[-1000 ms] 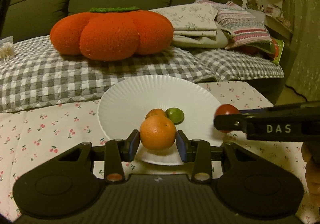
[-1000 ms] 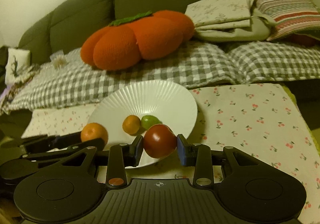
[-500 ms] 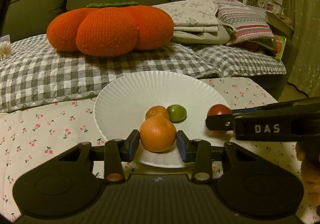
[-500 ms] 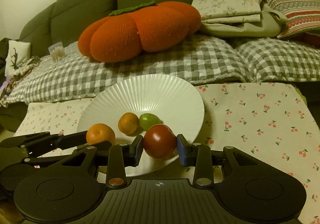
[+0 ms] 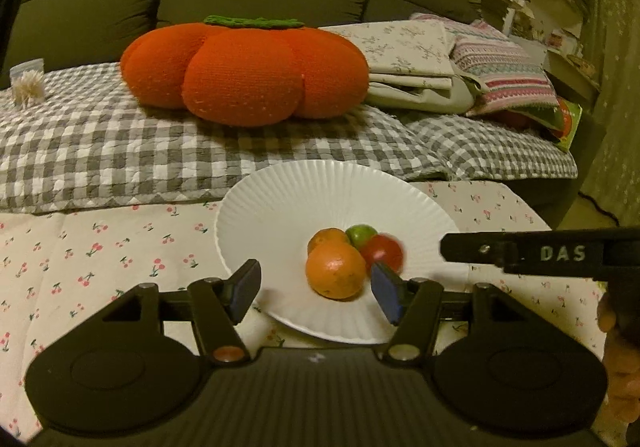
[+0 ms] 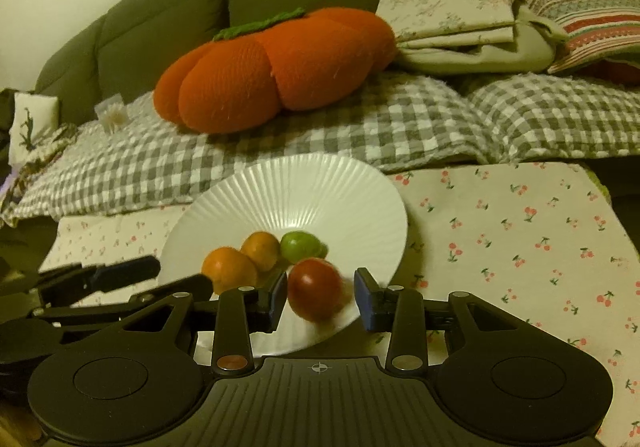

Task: Organize fruits
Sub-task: 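Carry both fruits to the plate and open both tools to release, then move both open tools back to the remaining fruits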

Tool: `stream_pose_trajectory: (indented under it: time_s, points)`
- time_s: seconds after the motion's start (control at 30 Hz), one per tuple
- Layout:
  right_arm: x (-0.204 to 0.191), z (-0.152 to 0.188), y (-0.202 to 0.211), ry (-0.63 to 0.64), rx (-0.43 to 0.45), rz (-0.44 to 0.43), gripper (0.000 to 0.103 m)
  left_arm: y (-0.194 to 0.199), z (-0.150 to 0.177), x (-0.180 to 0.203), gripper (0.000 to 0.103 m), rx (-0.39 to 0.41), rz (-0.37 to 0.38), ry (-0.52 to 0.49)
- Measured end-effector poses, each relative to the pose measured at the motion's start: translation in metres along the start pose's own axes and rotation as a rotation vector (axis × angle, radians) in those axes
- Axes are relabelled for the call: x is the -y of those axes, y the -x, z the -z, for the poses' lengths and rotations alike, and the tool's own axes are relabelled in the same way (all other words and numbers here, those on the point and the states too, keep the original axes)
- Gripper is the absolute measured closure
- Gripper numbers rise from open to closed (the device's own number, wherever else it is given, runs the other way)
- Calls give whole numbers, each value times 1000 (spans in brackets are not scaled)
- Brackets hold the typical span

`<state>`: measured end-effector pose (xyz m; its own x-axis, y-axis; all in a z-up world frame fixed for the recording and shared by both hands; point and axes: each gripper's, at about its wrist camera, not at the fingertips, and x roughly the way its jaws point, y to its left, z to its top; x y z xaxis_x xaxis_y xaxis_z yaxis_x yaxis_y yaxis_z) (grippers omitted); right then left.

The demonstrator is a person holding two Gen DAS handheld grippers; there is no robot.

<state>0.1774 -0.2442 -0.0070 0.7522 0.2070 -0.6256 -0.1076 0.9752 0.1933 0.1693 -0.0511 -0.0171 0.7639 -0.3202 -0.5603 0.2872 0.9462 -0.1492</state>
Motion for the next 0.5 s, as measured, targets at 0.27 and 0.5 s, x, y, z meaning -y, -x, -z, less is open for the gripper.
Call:
stream_pose_trajectory:
  time_s: [0.27, 0.5]
  points:
    - [3, -2, 12, -57, -1, -5, 67, 15, -3, -11, 41, -3, -27, 58]
    - [-4, 7, 19, -84, -31, -9, 62, 31, 0, -17, 37, -23, -67, 78]
